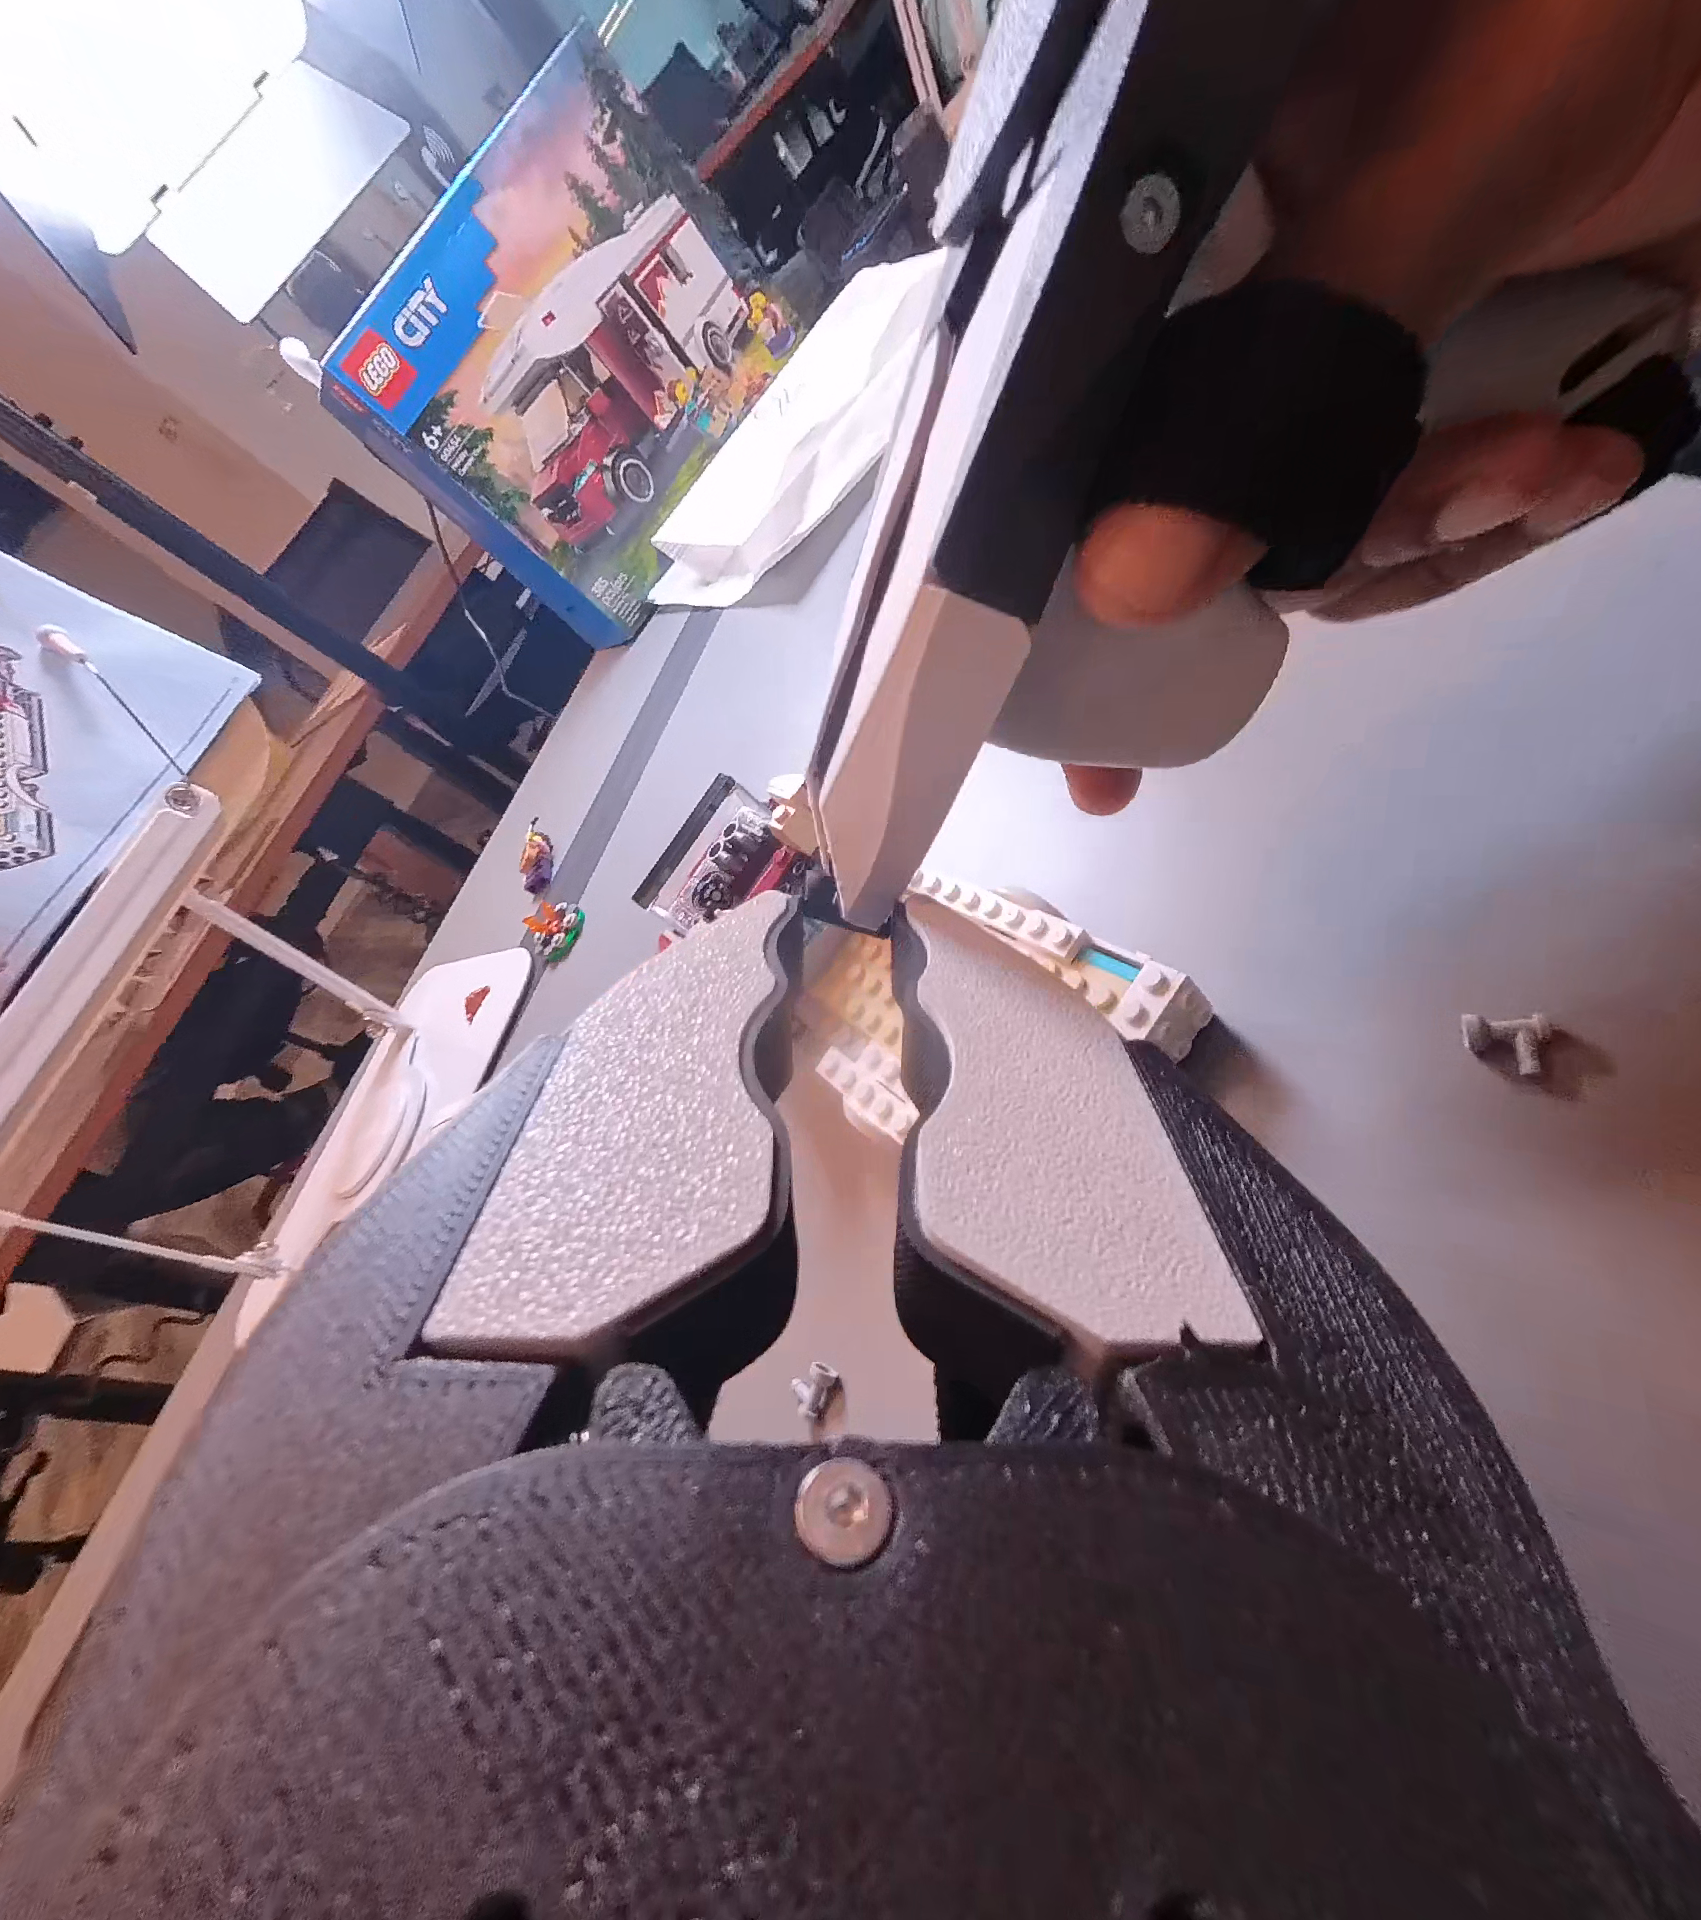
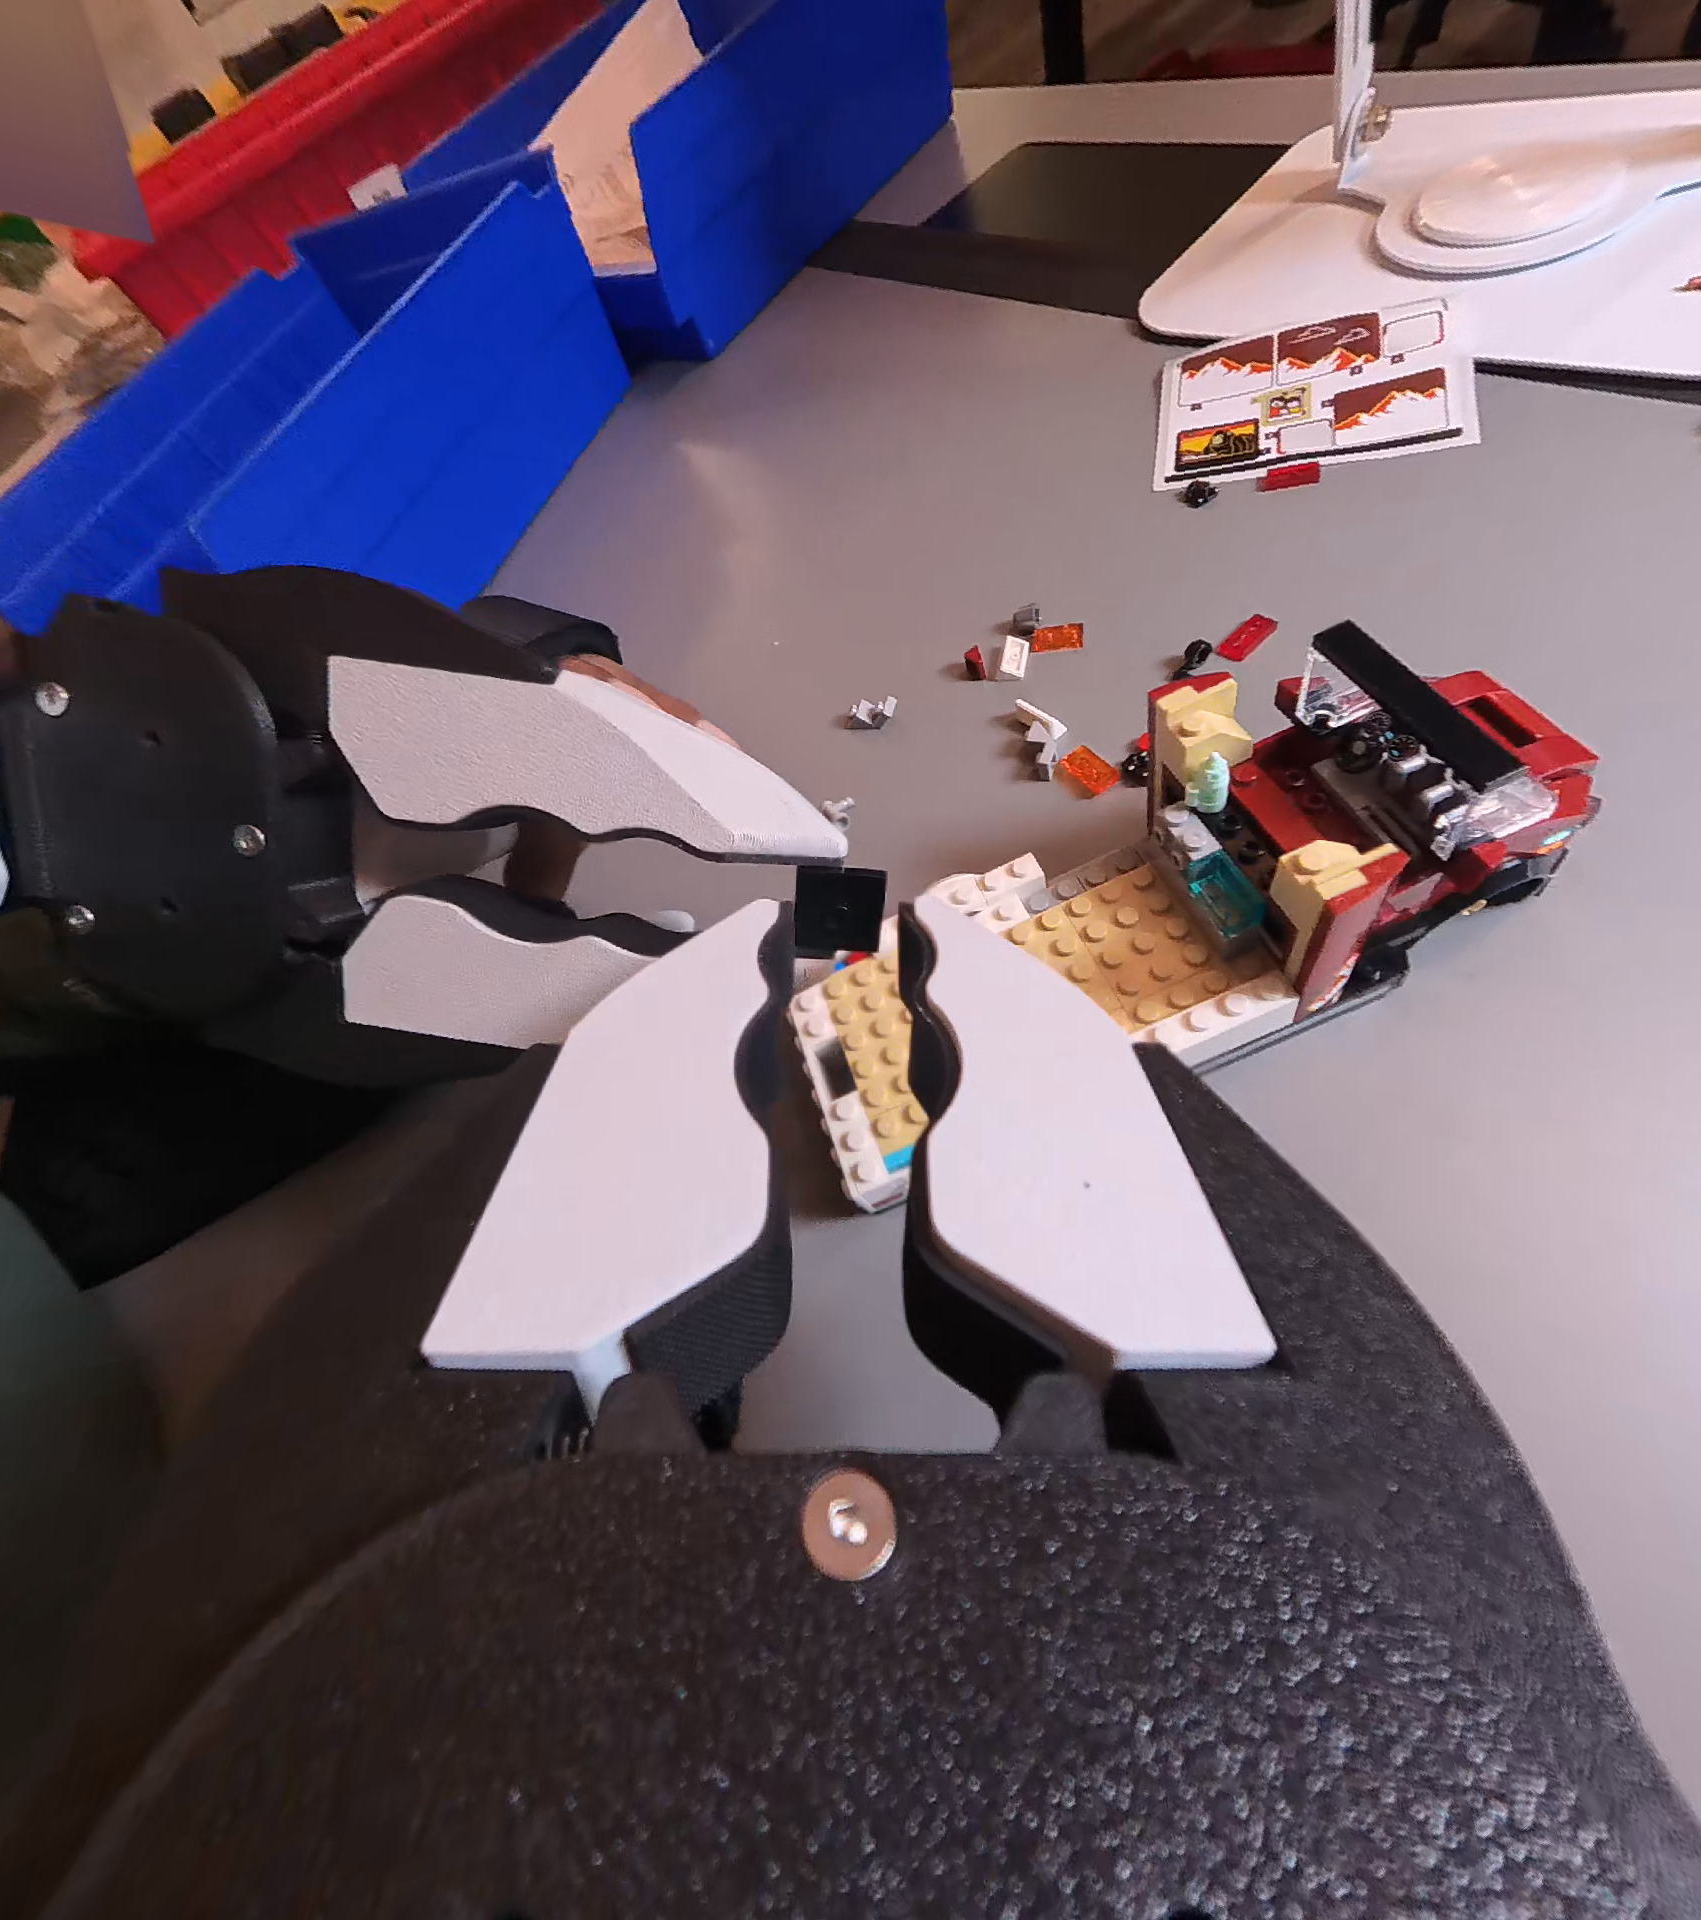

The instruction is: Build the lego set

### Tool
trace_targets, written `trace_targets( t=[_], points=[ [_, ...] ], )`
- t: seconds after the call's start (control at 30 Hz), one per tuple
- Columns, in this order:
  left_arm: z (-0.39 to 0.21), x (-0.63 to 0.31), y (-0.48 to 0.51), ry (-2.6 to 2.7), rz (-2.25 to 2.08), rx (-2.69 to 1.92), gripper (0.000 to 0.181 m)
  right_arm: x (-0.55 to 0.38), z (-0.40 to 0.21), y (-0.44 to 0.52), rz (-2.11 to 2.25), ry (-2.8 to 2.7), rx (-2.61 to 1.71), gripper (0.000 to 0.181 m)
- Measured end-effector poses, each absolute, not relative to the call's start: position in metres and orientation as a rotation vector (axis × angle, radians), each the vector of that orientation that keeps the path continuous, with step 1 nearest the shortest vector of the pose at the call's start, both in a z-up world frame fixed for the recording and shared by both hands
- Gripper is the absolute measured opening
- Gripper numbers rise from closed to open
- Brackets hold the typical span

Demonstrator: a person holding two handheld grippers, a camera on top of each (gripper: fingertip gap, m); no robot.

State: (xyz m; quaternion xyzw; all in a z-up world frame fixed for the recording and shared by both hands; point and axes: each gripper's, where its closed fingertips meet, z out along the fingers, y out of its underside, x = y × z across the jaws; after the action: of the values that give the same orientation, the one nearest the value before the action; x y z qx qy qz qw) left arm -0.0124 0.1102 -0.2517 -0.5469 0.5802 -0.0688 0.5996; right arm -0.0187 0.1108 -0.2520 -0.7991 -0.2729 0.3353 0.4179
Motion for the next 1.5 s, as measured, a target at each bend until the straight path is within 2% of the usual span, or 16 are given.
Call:
trace_targets(
  t=[0.43, 0.53, 0.87, 1.17, 1.5],
  points=[
    [-0.257, -0.009, 0.107, 1.349, -0.243, -1.312, 0.018, -0.018, -0.258, 0.111, 0.845, -0.74, -2.02, 0.016],
    [-0.263, -0.013, 0.114, 1.293, -0.418, -1.46, 0.035, -0.005, -0.26, 0.122, 0.72, -0.839, -2.046, 0.017],
    [-0.307, -0.032, 0.131, 1.263, -0.947, -1.896, 0.07, 0.004, -0.269, 0.162, 0.223, -1.386, -2.184, 0.016],
    [-0.311, -0.023, 0.116, 1.358, -0.898, -1.834, 0.049, 0.008, -0.288, 0.175, 0.001, -1.608, -2.327, 0.016],
    [-0.311, -0.022, 0.115, 1.354, -0.888, -1.836, 0.045, 0.011, -0.295, 0.179, -0.021, -1.711, -2.329, 0.016]
  ],
)
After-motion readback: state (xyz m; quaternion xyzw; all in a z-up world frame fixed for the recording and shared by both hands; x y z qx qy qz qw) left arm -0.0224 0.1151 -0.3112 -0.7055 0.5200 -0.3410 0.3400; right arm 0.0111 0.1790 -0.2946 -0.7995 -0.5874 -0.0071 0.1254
